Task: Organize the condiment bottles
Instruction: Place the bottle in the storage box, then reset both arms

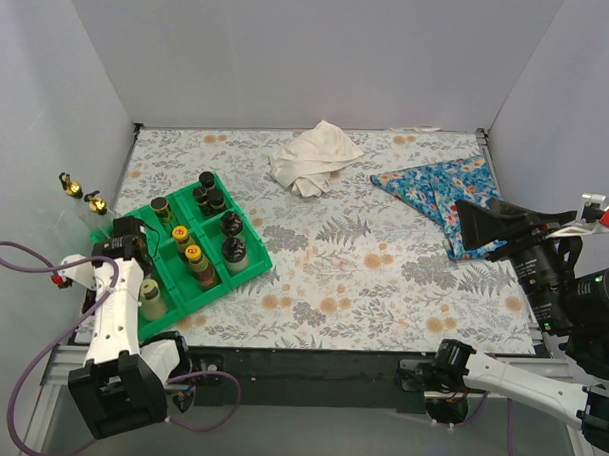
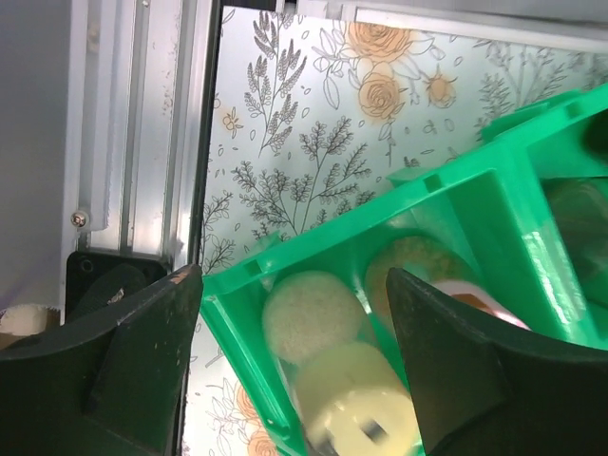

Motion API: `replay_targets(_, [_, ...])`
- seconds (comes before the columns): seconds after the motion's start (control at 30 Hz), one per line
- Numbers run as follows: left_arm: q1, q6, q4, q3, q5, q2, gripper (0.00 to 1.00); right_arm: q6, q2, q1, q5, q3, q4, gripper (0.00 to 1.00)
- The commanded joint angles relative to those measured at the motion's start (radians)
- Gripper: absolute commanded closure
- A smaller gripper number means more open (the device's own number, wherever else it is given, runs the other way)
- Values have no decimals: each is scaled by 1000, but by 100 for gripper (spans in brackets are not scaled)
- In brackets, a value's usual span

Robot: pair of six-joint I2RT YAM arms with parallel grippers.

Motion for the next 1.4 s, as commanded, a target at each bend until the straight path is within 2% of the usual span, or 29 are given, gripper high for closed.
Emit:
replay_targets(0.0, [3, -231, -71, 90, -56, -46, 21, 5, -10, 4, -1, -7, 54, 18])
replay_targets(0.1, [3, -182, -77, 171, -69, -55, 21, 6, -10, 4, -4, -5, 43, 18])
replay_targets(0.17, [3, -75, -45, 216, -74, -60, 21, 11, -10, 4, -4, -5, 32, 19])
replay_targets(0.2, [3, -17, 22, 260, -68, -64, 18, 12, -12, 4, -2, -7, 28, 18])
replay_targets(0.23, [3, 86, 50, 283, -63, -66, 10, 26, -12, 4, -1, -15, 16, 18])
replay_targets(0.27, [3, 120, 73, 306, -59, -72, 5, 35, -12, 4, -4, -21, 9, 18])
replay_targets(0.33, [3, 216, 184, 371, -1, -86, 2, 60, -12, 4, -25, -33, -20, 18])
replay_targets(0.37, [5, 364, 247, 389, 45, -101, 2, 64, -9, 4, -36, -54, -32, 18])
replay_targets(0.4, [3, 430, 333, 406, 129, -106, 2, 69, -4, 4, -48, -70, -47, 18])
replay_targets(0.5, [-15, 566, 436, 503, 289, -103, 2, 95, 40, 4, -114, -81, -130, 16])
replay_targets(0.53, [-15, 585, 459, 536, 454, -97, 2, 101, 68, 4, -146, -81, -147, 15])
replay_targets(0.6, [-17, 619, 514, 567, 620, -69, 2, 115, 89, 4, -179, -78, -173, 14])
replay_targets(0.63, [-15, 620, 533, 583, 786, -58, 2, 118, 99, 5, -209, -76, -176, 13])
replay_targets(0.7, [-29, 616, 631, 566, 978, -40, 2, 130, 117, 4, -223, -70, -192, 12])
replay_targets(0.77, [-111, 613, 692, 543, 1135, -29, 2, 140, 122, 4, -234, -71, -195, 9])
replay_targets(0.8, [-156, 649, 744, 541, 1152, -26, 2, 150, 123, 4, -238, -71, -202, 8])
replay_targets(0.93, [-519, 772, 745, 586, 1084, 55, 2, 212, 169, 5, -304, -44, -251, 1])
replay_targets(1.0, [-642, 789, 730, 607, 1084, 142, 2, 236, 180, 4, -341, -39, -256, 1])
replay_targets(1.03, [-787, 823, 728, 610, 1064, 161, 2, 285, 186, 4, -358, -32, -265, 1])
replay_targets(1.1, [-921, 846, 757, 583, 935, 161, 2, 328, 186, 4, -364, -22, -276, 1])
replay_targets(1.13, [-990, 857, 778, 561, 935, 147, 2, 336, 180, 4, -372, -15, -282, 1])
replay_targets(1.37, [-1009, 831, 912, 442, 1150, -17, 2, 327, 114, 4, -407, -19, -274, 1])
